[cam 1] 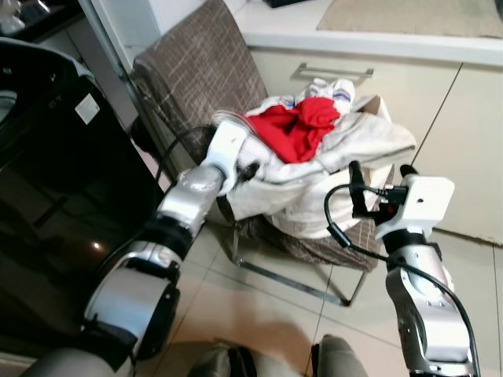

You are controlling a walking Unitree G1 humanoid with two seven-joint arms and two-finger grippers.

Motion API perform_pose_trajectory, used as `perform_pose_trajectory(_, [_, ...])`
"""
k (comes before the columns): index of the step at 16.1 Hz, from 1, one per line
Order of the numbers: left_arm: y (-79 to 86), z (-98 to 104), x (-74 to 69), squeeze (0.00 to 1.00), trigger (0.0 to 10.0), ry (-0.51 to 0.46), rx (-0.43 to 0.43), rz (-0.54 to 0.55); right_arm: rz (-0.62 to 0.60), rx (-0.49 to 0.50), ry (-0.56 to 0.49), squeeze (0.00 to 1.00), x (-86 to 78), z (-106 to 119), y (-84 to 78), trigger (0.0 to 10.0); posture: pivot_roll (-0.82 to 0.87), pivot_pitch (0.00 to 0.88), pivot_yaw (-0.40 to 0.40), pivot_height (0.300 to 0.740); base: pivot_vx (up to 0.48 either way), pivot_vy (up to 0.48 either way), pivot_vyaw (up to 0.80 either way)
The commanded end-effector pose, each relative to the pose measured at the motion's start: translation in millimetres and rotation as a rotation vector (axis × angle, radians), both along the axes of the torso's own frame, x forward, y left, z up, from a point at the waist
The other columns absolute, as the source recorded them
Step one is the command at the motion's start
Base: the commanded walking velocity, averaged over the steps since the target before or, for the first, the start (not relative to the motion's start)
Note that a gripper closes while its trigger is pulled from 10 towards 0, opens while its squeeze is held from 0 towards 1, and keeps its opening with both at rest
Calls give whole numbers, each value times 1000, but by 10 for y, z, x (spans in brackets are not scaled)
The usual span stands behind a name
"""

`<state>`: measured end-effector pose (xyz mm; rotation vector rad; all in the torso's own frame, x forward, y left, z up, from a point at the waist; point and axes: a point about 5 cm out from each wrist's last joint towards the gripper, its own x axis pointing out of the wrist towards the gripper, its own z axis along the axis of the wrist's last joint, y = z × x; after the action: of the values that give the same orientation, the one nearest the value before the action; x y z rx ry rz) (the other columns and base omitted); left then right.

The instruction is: Clothes washing

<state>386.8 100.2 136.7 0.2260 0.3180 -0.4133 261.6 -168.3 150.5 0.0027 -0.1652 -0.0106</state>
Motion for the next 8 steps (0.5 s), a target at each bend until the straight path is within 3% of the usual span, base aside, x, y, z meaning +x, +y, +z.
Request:
perform_pose_trajectory(1, [100,-47,-17,0,10000,-11,106,-38,8,2,-13,0,-4,16,32,10000,-342,90,157,719,0,0,0])
perform_pose_trajectory(2, [128,-81,-36,0,10000,-33,214,-99,8,2,-14,0,-3,16,32,10000,-340,89,156,719,0,0,0])
perform_pose_trajectory(4, [159,-100,-62,0,10000,-58,335,-175,9,1,-14,0,-2,15,31,10000,-338,89,156,719,0,0,0])
perform_pose_trajectory(5, [227,-139,-104,0,10000,-68,537,-307,12,-1,-14,0,4,18,31,10000,-336,87,155,719,0,0,0])
perform_pose_trajectory(8, [349,-184,-163,0,10000,-54,608,-371,12,-1,-16,0,9,22,28,10000,-337,86,155,719,0,0,0])
